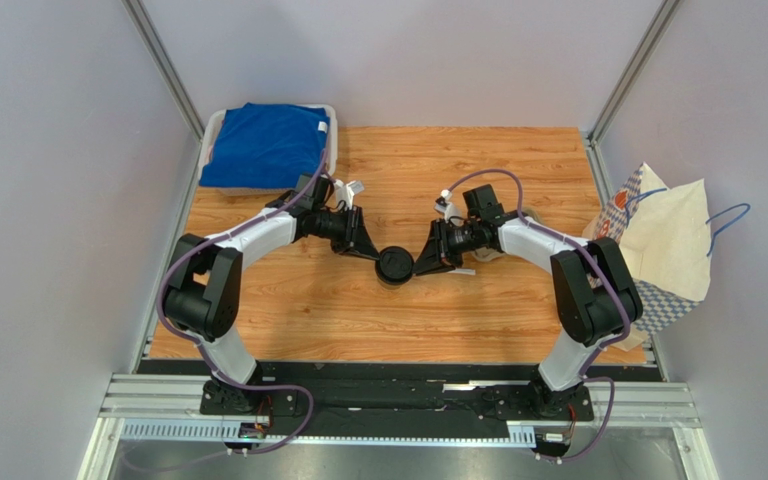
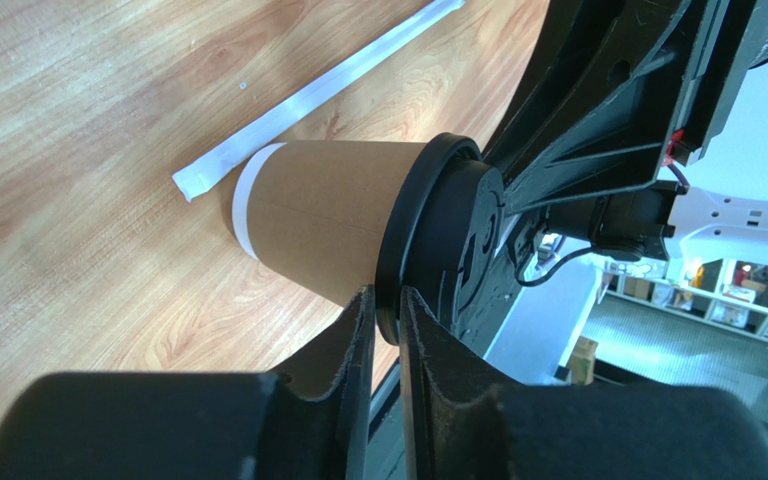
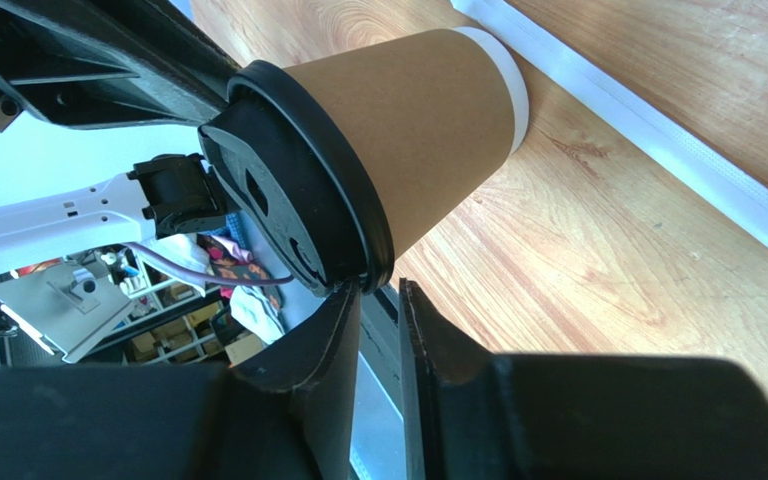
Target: Pack the takeout coffee
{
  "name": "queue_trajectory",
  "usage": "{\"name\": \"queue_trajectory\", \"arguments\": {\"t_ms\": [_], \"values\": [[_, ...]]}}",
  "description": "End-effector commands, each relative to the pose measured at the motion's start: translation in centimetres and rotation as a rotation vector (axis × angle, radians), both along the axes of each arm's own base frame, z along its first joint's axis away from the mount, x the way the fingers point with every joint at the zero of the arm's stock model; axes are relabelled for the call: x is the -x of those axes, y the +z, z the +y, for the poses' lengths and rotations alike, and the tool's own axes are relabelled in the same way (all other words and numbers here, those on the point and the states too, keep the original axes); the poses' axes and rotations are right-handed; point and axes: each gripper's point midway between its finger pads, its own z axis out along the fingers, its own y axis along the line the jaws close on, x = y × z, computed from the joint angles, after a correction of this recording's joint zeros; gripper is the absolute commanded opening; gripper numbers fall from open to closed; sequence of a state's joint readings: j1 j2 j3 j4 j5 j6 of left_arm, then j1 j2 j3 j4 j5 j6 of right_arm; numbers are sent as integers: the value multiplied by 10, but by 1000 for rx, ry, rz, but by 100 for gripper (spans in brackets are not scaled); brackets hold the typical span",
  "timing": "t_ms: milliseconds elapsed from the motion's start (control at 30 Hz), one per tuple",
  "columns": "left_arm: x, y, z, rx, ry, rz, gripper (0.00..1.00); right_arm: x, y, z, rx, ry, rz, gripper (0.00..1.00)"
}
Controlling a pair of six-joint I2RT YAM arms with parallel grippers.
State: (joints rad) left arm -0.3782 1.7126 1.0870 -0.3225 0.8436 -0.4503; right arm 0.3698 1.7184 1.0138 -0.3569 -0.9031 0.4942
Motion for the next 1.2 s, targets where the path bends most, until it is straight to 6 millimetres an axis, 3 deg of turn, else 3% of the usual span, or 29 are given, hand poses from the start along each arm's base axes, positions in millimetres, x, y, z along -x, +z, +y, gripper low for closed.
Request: {"name": "queue_trajectory", "arguments": {"t_ms": [0, 267, 433, 600, 800, 967, 1167], "values": [[-2, 24, -4, 26, -12, -80, 26, -2, 12, -2, 7, 0, -71, 25], [-4, 10, 1, -11, -4, -44, 32, -5, 16, -2, 9, 2, -81, 32], [-9, 14, 4, -5, 8, -58, 36, -7, 19, -5, 13, 0, -90, 34], [-12, 27, 6, 45, 24, -78, 46, -12, 35, -8, -2, -2, -131, 40], [-10, 46, 11, 76, 19, -134, 53, -9, 54, -12, -9, 19, -211, 56], [-11, 54, 23, 78, 52, -149, 54, -4, 47, -20, 64, 49, -250, 66], [-25, 79, 50, 108, 100, -249, 61, -8, 37, -35, 192, 263, -581, 82]]}}
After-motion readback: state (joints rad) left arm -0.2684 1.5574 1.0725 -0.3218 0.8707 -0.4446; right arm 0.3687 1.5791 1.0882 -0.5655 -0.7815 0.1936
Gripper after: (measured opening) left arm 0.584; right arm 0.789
